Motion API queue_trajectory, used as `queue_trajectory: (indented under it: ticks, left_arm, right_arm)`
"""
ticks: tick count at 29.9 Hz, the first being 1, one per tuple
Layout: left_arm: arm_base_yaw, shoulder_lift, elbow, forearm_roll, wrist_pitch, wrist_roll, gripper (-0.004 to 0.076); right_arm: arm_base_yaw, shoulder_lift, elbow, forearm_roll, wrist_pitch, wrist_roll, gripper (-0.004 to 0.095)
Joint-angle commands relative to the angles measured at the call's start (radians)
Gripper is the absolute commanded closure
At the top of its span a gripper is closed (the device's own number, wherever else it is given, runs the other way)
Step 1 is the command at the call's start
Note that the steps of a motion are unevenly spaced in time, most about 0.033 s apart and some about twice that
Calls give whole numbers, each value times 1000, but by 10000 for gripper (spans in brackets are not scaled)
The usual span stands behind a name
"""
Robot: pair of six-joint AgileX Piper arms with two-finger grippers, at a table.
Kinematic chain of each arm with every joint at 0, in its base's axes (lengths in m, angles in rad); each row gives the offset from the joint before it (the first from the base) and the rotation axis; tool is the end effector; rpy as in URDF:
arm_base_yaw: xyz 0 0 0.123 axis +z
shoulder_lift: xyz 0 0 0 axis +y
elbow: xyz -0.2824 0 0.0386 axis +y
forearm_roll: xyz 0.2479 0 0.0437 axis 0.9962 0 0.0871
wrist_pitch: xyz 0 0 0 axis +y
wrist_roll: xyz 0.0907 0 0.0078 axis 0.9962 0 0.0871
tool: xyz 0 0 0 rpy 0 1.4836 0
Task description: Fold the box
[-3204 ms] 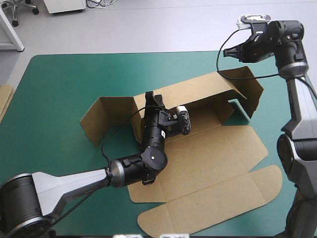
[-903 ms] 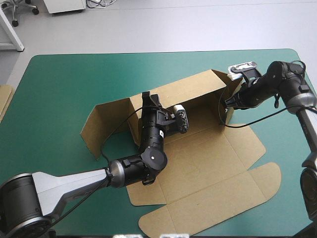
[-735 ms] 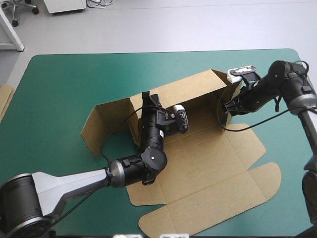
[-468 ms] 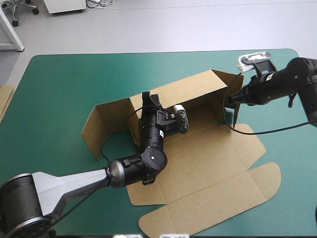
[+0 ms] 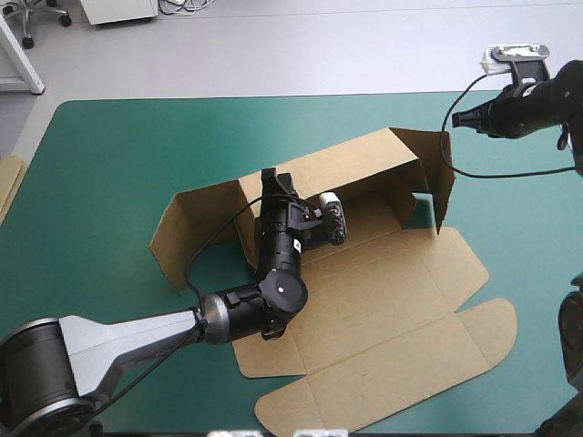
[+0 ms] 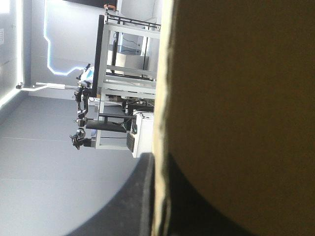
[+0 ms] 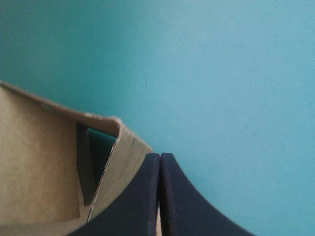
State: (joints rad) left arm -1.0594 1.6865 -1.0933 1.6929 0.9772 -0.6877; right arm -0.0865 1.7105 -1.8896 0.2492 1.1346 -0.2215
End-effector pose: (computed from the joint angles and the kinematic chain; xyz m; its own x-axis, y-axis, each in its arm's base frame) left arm 0.2366 -0.2684 0.2801 0.0304 0.9804 -0.1946 0.1922 0.1853 0.9637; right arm 0.3721 -0.0118 0.4173 -0.7405 -0.0475 -0.6703 -0.1472 0.9847 0.0929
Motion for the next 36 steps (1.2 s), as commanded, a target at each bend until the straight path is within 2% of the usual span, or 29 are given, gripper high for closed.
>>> queue_trajectory:
  ticks: [1, 7, 12, 16, 19, 22, 27, 36]
  left_arm:
    - [-1, -41, -24, 122, 45, -22, 734]
    - [-1, -41, -24, 115, 48, -6, 734]
    - [-1, -41, -24, 88, 52, -6, 734]
    - [-1, -41, -24, 84, 58, 3, 734]
    - [-1, -41, -24, 84, 62, 17, 734]
    - [-1, -41, -24, 84, 65, 17, 734]
    - [-1, -41, -24, 84, 67, 17, 734]
    - [-1, -41, -24, 82, 78, 17, 734]
  right_arm:
    - [-17, 44, -117, 71, -50, -2, 928]
    - [-18, 194, -232, 179, -25, -58, 928]
    - [-22, 270, -248, 247, -1, -107, 928]
    - [-55, 313, -248, 416, 100, -171, 928]
    - [-79, 312, -220, 483, 111, -176, 929]
    - [-88, 289, -174, 499, 111, -185, 928]
    - [-88, 251, -82, 611, 111, -298, 928]
    - [-88, 186, 87, 609, 111, -371, 928]
